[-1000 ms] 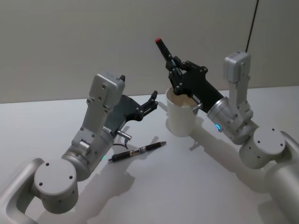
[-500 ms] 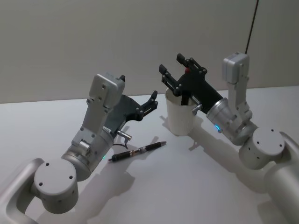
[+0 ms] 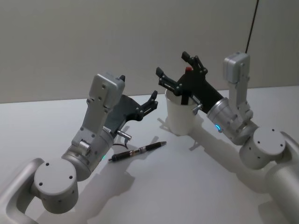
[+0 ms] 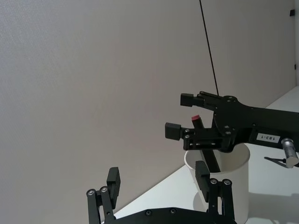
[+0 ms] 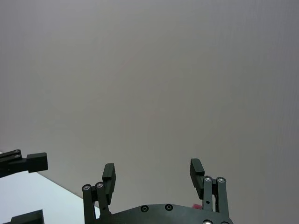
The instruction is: Place the pen into the pen holder.
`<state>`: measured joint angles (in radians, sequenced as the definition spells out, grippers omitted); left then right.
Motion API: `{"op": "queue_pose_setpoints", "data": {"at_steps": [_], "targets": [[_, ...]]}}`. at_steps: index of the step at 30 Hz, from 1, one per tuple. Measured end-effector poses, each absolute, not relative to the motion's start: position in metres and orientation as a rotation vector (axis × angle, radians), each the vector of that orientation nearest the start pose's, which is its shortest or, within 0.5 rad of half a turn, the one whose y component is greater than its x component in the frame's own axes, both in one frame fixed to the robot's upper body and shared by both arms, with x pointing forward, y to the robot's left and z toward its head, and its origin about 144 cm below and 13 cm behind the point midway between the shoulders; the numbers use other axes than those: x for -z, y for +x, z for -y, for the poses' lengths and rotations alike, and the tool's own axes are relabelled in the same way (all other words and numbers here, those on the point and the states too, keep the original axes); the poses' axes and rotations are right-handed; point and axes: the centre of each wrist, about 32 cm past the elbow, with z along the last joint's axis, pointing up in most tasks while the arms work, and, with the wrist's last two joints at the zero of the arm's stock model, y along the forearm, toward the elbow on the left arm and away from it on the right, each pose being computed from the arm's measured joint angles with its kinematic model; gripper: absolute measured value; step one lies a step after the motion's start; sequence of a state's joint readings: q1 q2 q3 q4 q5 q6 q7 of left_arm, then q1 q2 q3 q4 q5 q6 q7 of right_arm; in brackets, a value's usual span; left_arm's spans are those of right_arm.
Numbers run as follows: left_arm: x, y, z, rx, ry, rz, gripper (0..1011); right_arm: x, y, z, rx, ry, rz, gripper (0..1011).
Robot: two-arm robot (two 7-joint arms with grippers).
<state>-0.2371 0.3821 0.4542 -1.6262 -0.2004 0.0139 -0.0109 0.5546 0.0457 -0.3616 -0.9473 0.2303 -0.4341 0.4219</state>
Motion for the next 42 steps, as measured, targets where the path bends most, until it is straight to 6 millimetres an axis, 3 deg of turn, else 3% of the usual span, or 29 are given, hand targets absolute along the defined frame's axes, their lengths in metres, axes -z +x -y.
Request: {"op": "queue_pose_setpoints", "data": {"at_steps": [13, 23, 42], "targets": [[-1.204, 0.492, -0.198, -1.124, 0.061, 0.268, 1001, -1.176, 0.585, 0.173, 0.931, 0.258, 0.245, 1001], [-1.204, 0.492, -0.198, -1.124, 0.061, 0.268, 1001, -1.185, 0.562, 0.192, 1.013, 0.283, 0.246, 1001], [-1.204, 0.492, -0.198, -1.124, 0.061, 0.268, 1001, -1.186, 0.536, 0.208, 1.082, 0.259, 0.218, 1001]]}}
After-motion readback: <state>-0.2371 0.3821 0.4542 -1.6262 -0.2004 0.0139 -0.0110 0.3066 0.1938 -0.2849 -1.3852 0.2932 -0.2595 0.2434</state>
